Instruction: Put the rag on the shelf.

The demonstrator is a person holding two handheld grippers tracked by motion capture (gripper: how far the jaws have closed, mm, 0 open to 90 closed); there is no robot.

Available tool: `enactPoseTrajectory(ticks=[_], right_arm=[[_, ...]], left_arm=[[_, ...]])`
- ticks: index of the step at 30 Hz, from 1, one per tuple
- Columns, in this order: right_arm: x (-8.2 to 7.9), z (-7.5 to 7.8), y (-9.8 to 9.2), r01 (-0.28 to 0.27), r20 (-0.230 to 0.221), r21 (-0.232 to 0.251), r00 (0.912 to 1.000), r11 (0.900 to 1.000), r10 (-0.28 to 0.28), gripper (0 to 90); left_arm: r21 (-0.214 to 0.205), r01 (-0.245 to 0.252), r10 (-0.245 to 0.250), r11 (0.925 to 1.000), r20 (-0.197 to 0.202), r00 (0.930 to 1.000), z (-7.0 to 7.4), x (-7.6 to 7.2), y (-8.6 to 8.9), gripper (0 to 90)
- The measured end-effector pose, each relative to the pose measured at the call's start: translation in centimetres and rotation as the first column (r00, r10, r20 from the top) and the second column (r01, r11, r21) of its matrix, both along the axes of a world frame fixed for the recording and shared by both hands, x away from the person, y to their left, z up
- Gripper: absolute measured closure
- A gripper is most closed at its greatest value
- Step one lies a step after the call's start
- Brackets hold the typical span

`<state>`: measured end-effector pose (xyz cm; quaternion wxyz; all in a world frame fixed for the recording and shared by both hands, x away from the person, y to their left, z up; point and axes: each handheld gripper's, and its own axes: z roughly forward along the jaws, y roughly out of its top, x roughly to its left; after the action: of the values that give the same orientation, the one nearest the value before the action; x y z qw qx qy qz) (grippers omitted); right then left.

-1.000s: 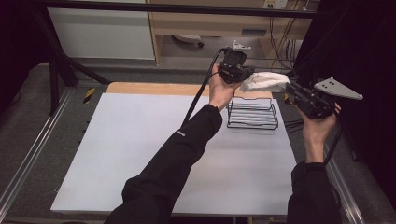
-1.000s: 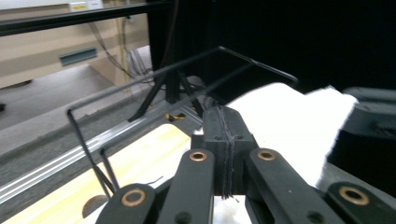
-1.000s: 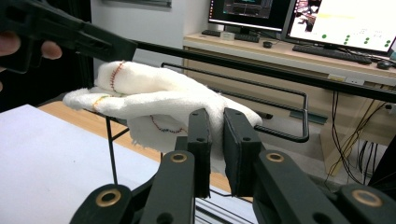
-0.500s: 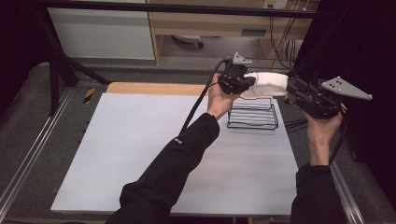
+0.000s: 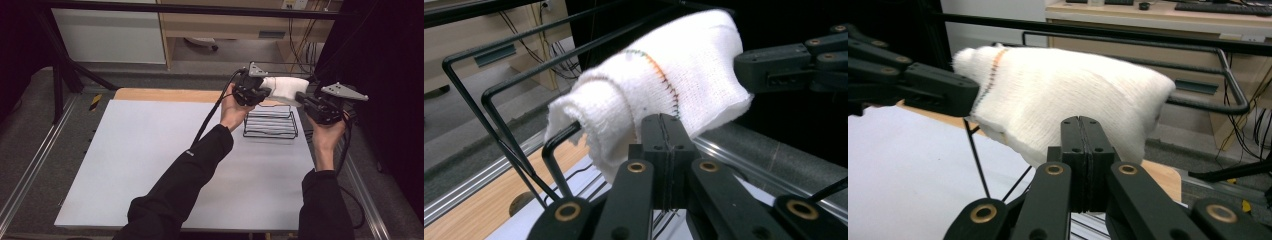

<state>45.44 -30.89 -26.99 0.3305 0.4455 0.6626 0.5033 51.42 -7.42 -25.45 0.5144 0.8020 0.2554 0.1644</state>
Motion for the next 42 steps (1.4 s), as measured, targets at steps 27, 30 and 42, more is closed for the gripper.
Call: enactPoseTrajectory(ticks=[27, 30, 42], right_arm=[[-3.4, 1.3, 2.3, -0.149, 0.017, 0.051, 0.9887, 0.9875, 0.149, 40.8], [-3.9, 0.7, 3.1, -0.174, -0.007, 0.06, 0.9846, 0.9829, 0.175, 31.7], [-4.8, -3.0, 6.1, -0.232, -0.117, 0.047, 0.9648, 0.9717, 0.236, 6.8]], left_arm=[[0.019, 0.025, -0.025, 0.9995, 0.002, 0.9997, -1.2, -4.4, 6.8, 51.1], [0.04, -0.009, 0.009, 0.9992, -0.001, 1.0, -2.3, -5.1, 9.1, 42.5], [0.078, -0.125, 0.129, 0.9892, -0.05, 0.9904, -6.6, -8.2, 19.4, 12.4]])
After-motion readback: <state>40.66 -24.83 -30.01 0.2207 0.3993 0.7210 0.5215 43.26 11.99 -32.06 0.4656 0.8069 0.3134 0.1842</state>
